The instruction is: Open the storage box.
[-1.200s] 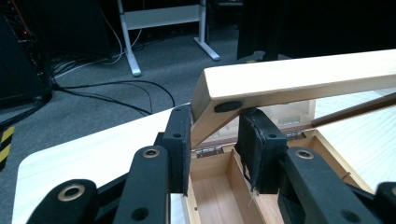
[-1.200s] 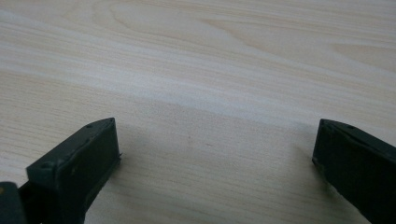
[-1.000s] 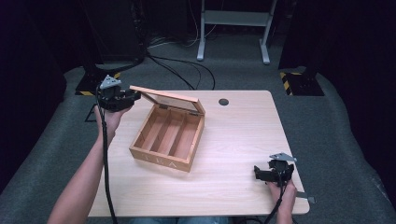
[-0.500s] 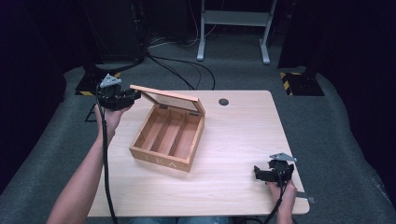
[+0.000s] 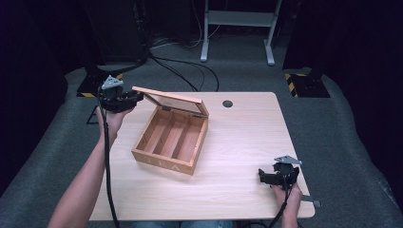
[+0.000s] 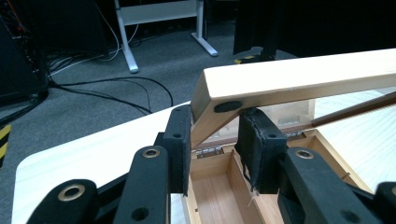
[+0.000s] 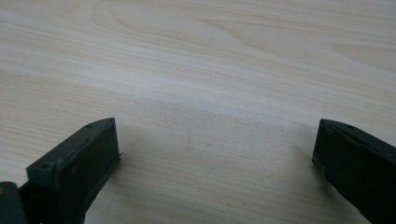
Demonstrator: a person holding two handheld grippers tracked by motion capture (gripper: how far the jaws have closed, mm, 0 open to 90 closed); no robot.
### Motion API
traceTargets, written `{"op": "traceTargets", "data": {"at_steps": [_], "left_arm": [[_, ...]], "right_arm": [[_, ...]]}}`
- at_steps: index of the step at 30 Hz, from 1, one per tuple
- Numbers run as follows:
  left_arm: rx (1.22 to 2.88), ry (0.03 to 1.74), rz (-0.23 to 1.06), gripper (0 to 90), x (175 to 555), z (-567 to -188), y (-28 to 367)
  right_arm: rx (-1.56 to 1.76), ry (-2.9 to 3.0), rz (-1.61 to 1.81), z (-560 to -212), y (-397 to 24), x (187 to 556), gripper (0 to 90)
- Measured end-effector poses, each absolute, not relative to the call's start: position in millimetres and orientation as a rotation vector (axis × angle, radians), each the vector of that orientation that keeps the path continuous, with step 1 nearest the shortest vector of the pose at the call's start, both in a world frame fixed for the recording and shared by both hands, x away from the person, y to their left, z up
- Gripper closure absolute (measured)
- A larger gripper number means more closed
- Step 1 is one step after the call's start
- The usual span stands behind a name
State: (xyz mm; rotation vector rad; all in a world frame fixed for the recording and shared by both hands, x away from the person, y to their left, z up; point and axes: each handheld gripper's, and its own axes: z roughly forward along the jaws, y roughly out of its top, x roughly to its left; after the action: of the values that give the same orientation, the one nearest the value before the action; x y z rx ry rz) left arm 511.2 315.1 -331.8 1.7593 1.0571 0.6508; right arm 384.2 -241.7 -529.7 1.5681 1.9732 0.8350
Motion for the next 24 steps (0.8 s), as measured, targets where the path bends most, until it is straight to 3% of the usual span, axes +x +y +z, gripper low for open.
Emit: {"op": "traceTargets", "data": {"at_steps": [24], "left_arm": [[1.769, 1.05, 0.651, 65.0, 511.1, -331.6, 315.6]], "right_arm": [[1.568, 1.973, 0.835, -529.7, -241.8, 384.2, 0.0]]}}
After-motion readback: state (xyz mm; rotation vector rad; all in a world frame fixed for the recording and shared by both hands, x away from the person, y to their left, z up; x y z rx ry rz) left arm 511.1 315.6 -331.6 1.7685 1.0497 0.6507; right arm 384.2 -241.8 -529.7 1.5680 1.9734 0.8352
